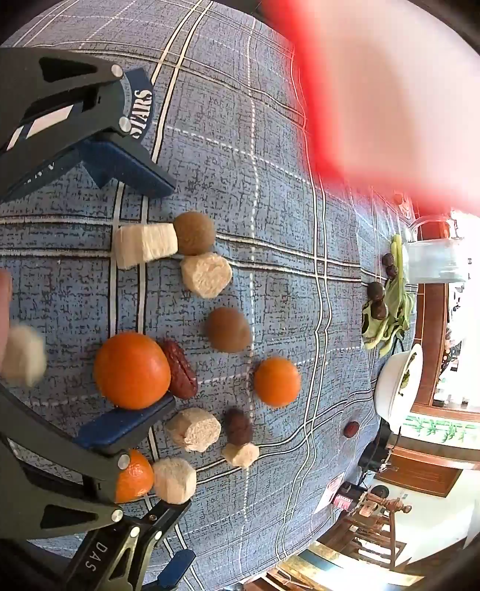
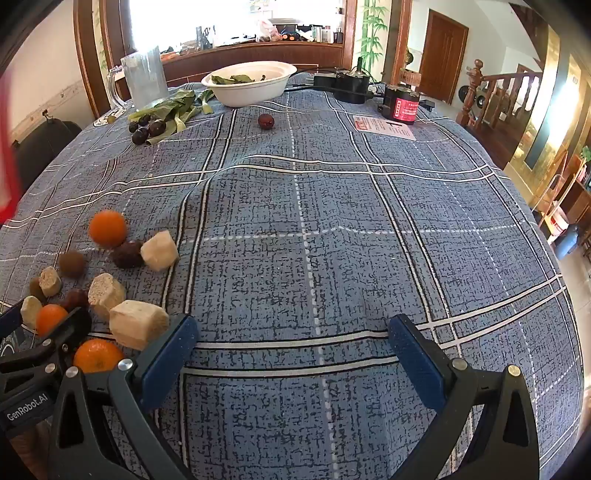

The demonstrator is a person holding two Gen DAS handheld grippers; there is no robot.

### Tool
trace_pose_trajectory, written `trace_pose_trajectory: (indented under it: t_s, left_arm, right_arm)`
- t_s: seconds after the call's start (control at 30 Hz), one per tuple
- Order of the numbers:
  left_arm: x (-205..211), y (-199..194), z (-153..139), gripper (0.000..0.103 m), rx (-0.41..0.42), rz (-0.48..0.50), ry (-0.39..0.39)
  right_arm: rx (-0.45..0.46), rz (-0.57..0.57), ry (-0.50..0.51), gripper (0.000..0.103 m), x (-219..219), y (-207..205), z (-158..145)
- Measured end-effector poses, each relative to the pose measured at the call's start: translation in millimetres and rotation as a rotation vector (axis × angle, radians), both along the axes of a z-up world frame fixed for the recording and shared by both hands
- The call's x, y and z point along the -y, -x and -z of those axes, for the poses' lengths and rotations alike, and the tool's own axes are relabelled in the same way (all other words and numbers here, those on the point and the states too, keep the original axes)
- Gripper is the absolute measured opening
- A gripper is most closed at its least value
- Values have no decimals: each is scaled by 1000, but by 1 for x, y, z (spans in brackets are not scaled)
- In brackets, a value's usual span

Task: Organize fruits
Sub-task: 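Move both grippers open toward the pile of fruit on the tablecloth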

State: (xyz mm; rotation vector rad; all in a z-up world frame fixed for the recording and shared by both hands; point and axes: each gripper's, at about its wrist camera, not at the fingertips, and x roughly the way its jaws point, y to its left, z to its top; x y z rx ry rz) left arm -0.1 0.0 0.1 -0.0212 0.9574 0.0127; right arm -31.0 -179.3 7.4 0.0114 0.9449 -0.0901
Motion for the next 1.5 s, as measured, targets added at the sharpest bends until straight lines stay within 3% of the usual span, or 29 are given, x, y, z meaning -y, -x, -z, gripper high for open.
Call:
trace_pose_trajectory:
  t_s: [1.13, 1.23, 1.37, 1.5]
  left_arm:
    - [-1, 0, 0, 103, -3, 0, -1]
    - [-2, 2, -2, 103, -22, 34, -2]
    - [-12, 27, -17, 103, 54, 1, 8]
    - [-18, 68, -39, 103, 166, -3, -66]
  right_arm:
    - [-3, 2, -2, 103, -1, -1, 1]
    - [-3, 0, -2, 103, -2, -1, 1]
    - [-8, -72, -28, 102, -1, 1, -7]
    - [138, -126, -167, 102, 2, 22, -34]
